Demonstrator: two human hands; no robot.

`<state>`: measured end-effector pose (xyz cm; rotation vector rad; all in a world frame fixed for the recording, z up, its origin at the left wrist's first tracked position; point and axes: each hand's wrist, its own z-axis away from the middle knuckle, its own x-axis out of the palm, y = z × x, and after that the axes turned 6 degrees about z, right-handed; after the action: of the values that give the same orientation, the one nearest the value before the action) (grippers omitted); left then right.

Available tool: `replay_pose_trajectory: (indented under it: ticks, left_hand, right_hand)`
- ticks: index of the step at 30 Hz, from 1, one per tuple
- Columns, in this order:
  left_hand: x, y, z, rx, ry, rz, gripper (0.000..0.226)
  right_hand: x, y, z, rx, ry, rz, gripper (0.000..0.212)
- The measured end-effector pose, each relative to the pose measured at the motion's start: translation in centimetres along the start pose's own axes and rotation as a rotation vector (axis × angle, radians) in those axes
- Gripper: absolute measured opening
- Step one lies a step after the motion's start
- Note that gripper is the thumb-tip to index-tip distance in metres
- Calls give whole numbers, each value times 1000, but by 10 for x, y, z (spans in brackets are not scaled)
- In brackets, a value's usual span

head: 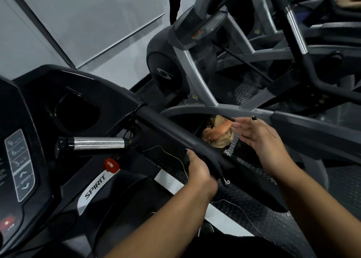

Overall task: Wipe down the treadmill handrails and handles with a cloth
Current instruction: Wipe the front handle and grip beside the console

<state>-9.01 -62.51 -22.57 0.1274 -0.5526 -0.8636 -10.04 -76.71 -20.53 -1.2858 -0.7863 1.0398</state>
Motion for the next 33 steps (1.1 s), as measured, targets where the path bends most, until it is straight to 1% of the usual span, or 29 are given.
replay_pose_trajectory:
  ticks: [2,4,6,7,9,11,12,14,16,18,19,21,23,25,27,28,30,33]
  left_hand:
    - [1,6,5,-35,-45,-2,75]
    - [0,13,17,-54,-104,-64,73]
    - [-3,19,24,-59,-176,-117,78]
    - [-6,23,26,-55,-192,-136,81]
    - [-11,30,31,-54,-231,-176,82]
    - [-17,38,33,-85,-275,-229,82]
    - [-22,41,32,-99,-287,-270,83]
    - [-35,47,29,-58,-235,-376,80]
    - [-46,55,27,75,-147,-518,66]
    - [-50,65,32,209,-107,-625,48]
    - [-50,70,34,264,-104,-667,40]
    - [-48,80,40,368,-121,-779,24]
    - [-41,93,49,471,-155,-873,10]
    - [-34,111,58,589,-203,-964,7]
    - [-31,132,66,787,-242,-1107,8]
    - [-31,144,72,888,-251,-1187,7]
    - [-28,165,86,1037,-239,-1319,2]
    - [-23,198,110,1130,-208,-1385,7]
  right_hand:
    - [6,-3,5,-61,19,59,33]
    - [12,-6,17,-171,61,227,27]
    - [22,-6,36,-319,62,406,35]
    - [28,-4,44,-383,28,484,42]
    - [37,8,52,-451,-133,633,52]
    - [44,23,46,-408,-315,791,56]
    - [48,29,42,-373,-374,884,55]
    - [58,37,31,-345,-394,1047,55]
    - [71,37,19,-316,-325,1123,56]
    - [83,32,3,-227,-254,1134,53]
    - [87,30,-7,-158,-264,1123,53]
    - [90,31,-30,4,-368,1044,56]
    - [81,37,-47,83,-493,937,69]
    - [63,51,-53,80,-570,852,90]
    - [42,53,-39,93,-593,850,101]
    - [32,50,-28,100,-589,889,100]
    - [14,45,-5,83,-542,999,84]
    - [-4,51,27,-63,-433,1170,74]
